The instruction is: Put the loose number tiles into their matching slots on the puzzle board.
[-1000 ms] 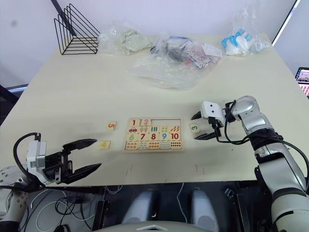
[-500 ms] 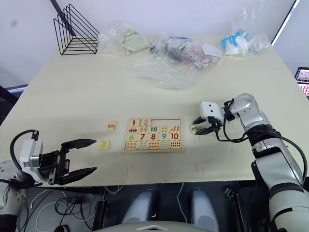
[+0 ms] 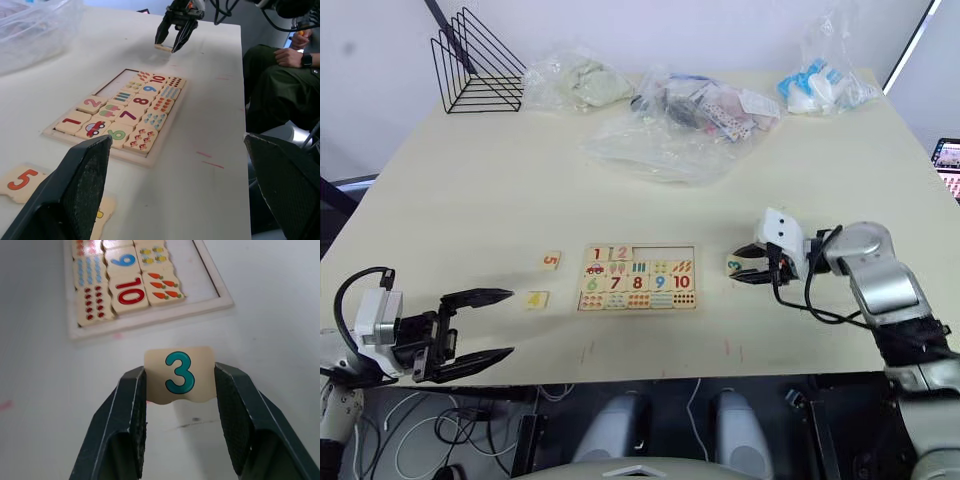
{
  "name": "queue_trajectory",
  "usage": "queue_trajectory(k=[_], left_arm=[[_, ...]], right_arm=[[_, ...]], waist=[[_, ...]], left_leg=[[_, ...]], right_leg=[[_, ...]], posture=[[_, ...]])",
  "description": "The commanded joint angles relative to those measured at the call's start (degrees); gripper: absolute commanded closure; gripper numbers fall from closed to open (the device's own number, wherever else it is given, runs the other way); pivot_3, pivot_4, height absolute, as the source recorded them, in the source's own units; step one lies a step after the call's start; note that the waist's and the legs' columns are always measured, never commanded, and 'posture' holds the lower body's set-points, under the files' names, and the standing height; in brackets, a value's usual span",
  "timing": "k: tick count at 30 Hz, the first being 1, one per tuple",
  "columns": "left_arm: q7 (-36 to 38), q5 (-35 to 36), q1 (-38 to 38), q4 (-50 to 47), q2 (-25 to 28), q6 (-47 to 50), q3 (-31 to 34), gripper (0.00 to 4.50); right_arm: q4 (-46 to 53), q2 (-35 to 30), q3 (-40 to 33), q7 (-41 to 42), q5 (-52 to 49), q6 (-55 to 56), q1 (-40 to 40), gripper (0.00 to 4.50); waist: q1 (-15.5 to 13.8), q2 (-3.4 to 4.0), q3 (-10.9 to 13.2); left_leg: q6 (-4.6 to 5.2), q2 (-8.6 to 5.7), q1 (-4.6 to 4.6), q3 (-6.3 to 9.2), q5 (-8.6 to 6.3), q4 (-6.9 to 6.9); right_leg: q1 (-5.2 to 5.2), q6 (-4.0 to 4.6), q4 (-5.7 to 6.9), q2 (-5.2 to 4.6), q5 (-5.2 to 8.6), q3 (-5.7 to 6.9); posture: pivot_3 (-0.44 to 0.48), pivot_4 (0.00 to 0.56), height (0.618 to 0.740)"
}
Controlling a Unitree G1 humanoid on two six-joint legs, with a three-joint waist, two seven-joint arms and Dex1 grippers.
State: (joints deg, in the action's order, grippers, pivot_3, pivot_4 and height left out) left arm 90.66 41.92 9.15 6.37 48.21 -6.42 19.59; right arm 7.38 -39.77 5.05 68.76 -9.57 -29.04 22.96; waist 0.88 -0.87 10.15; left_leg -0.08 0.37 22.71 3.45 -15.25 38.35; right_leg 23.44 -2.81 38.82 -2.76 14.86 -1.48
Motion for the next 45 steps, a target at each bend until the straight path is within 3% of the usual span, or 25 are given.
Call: queue_trajectory(k=[1,11,16,25,26,32,35,38,45], left_arm=[[1.8,1.4,-0.3,0.5,1.1,-1.5,-0.1,0.00],[1.8,1.8,-2.1,-0.4,2.1,-0.8,-1.6,0.00],[1.8,1.9,-2.8,-0.5,2.2,-0.4,-1.7,0.00],[1.8,1.4,-4.2,-0.5,2.3,0.8,-1.3,0.00],[1.8,1.3,-4.4,-0.6,2.2,0.9,-1.3,0.00],[1.8,1.0,-4.9,-1.3,1.8,2.0,-1.1,0.00],[1.8,0.9,-4.5,-1.8,1.8,2.3,-0.7,0.00],[1.6,0.8,-4.0,-2.2,1.8,2.8,0.0,0.00],[-0.5,-0.4,-2.9,-1.9,1.4,3.2,1.7,0.00]], right_arm=[[11.5,1.6,-5.3,-10.2,-1.9,-9.2,-4.4,3.09],[31.8,14.0,-12.8,-36.4,-1.6,-34.4,-18.7,3.09],[39.1,22.3,-12.2,-47.3,0.2,-41.7,-23.1,3.09],[42.9,28.2,-9.6,-55.8,0.6,-48.8,-24.9,3.09],[42.8,28.2,-9.5,-56.0,0.5,-48.8,-24.8,2.29],[43.4,28.5,-12.9,-53.6,-2.8,-47.8,-24.0,0.06],[44.2,26.7,-14.1,-50.8,-5.2,-46.0,-23.9,0.06],[42.0,18.6,-15.7,-42.1,-8.1,-37.8,-24.2,0.06],[23.6,0.3,-17.6,-20.1,-10.0,-10.8,-25.1,0.06]], waist=[[0.0,0.00,0.0],[-0.1,-0.06,0.0],[0.1,-0.05,0.0],[0.1,-0.10,-0.1],[0.1,-0.10,-0.1],[0.1,-0.16,-0.1],[0.2,-0.14,-0.1],[0.3,-0.10,-0.1],[0.2,-0.12,-0.1]], left_leg=[[0.00,0.00,0.01,0.00,0.00,0.00],[0.00,-0.01,0.03,-0.04,0.00,0.00],[0.00,0.01,0.02,-0.05,0.00,-0.04],[0.00,0.01,0.00,-0.03,0.00,-0.03],[0.00,0.01,0.00,-0.03,0.00,-0.03],[0.00,0.01,0.00,-0.04,0.00,-0.03],[0.00,0.01,0.00,-0.03,0.00,-0.03],[0.00,0.01,0.00,-0.04,0.00,-0.03],[0.01,0.00,-0.01,-0.15,0.00,-0.03]], right_leg=[[0.00,0.00,0.01,0.00,0.00,0.00],[-0.01,0.00,0.01,0.02,0.01,0.03],[0.00,0.02,0.00,0.08,0.02,0.04],[0.00,0.01,-0.02,0.08,0.03,0.02],[0.00,0.01,-0.01,0.08,0.03,0.02],[-0.02,0.00,-0.02,0.07,0.03,0.03],[-0.02,0.00,-0.02,0.07,0.03,0.03],[-0.01,0.00,-0.02,0.07,0.03,0.01],[-0.06,0.00,-0.08,0.07,0.03,0.08]], posture=[[0.000,0.150,0.740],[0.000,0.150,0.740],[0.000,0.150,0.740],[0.000,0.150,0.740],[0.000,0.150,0.740],[0.000,0.150,0.740],[0.000,0.150,0.740],[0.000,0.150,0.740],[0.000,0.150,0.740]])
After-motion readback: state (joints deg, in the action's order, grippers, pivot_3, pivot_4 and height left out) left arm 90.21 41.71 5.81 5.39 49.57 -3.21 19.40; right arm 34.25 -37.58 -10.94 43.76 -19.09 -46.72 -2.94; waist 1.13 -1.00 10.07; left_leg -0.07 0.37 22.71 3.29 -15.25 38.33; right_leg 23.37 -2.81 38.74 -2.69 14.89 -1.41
